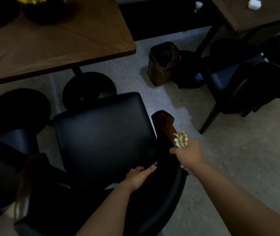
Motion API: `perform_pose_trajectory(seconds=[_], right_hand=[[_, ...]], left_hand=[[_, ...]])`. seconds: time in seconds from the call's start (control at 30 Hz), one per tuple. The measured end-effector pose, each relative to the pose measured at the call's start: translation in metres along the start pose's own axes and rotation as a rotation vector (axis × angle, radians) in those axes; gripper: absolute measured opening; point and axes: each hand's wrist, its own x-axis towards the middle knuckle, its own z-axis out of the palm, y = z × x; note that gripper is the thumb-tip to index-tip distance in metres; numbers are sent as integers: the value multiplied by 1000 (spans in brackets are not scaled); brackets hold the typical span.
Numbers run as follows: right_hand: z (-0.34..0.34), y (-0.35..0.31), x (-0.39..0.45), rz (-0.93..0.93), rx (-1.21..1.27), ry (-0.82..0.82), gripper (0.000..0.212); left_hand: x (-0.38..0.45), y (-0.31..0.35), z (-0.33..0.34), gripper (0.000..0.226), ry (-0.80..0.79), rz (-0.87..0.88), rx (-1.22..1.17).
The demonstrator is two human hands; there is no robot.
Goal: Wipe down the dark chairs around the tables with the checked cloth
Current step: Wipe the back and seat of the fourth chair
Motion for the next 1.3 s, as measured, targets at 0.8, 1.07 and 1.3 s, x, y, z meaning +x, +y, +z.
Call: perform_pose_trajectory(seconds=[0.8, 1.07, 1.3], right_hand=[[22, -95, 64, -53, -132, 56, 25], [22, -96, 51, -180, -327, 135, 31], [9, -132, -9, -408, -23, 304, 45]], left_hand=[[32, 54, -70, 111, 39, 98, 0], [-3, 55, -102, 34, 76, 137, -35], [-79, 86, -119, 31, 273, 348, -3]])
